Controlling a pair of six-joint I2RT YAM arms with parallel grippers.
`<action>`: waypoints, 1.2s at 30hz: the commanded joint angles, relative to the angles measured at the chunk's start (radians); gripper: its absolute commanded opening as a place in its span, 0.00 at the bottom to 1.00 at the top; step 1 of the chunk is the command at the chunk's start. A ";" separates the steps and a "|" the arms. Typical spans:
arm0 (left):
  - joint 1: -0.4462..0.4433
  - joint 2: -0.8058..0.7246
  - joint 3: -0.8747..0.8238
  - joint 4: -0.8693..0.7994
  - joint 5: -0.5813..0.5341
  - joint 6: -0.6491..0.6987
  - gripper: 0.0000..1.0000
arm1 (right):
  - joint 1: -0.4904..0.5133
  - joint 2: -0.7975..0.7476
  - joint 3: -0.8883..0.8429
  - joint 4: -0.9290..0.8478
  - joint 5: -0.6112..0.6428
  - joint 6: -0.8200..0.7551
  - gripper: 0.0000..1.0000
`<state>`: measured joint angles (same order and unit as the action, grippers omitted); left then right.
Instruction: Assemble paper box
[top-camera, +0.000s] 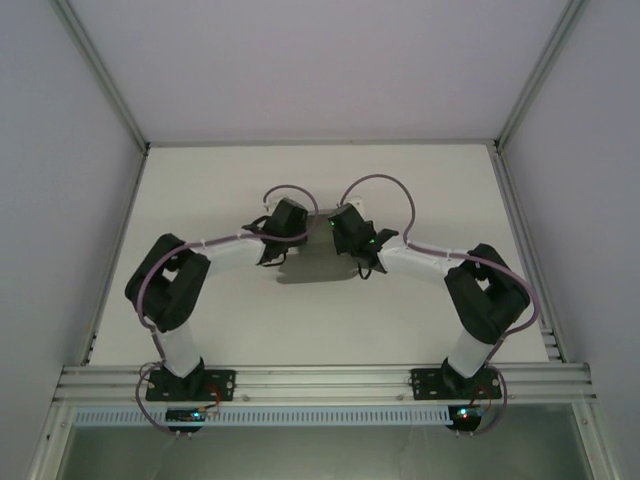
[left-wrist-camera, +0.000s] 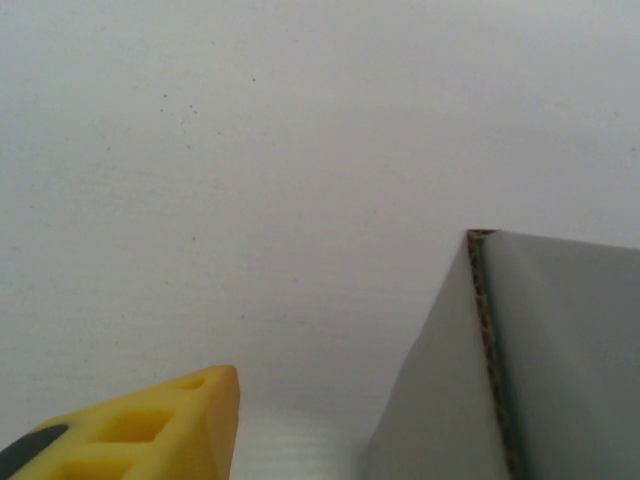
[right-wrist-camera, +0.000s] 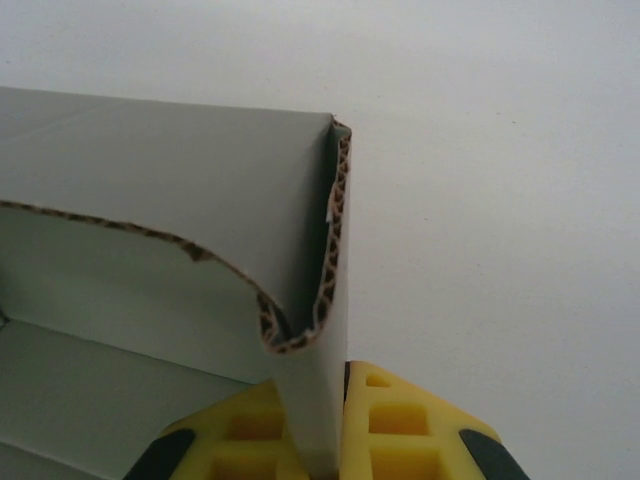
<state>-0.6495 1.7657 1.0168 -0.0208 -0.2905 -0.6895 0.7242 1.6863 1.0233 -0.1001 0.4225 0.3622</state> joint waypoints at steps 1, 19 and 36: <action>0.007 -0.087 -0.027 0.094 0.143 0.068 0.67 | 0.001 -0.036 0.006 -0.041 -0.038 -0.035 0.00; 0.115 -0.450 -0.166 0.001 0.299 0.112 1.00 | -0.118 0.031 0.239 -0.390 -0.429 -0.561 0.00; 0.365 -0.772 -0.367 -0.142 0.256 0.117 0.99 | 0.019 0.317 0.565 -0.712 -0.151 -1.522 0.00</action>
<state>-0.3019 1.0149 0.6609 -0.1257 -0.0376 -0.5838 0.7052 1.9690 1.5700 -0.8143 0.1978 -0.9607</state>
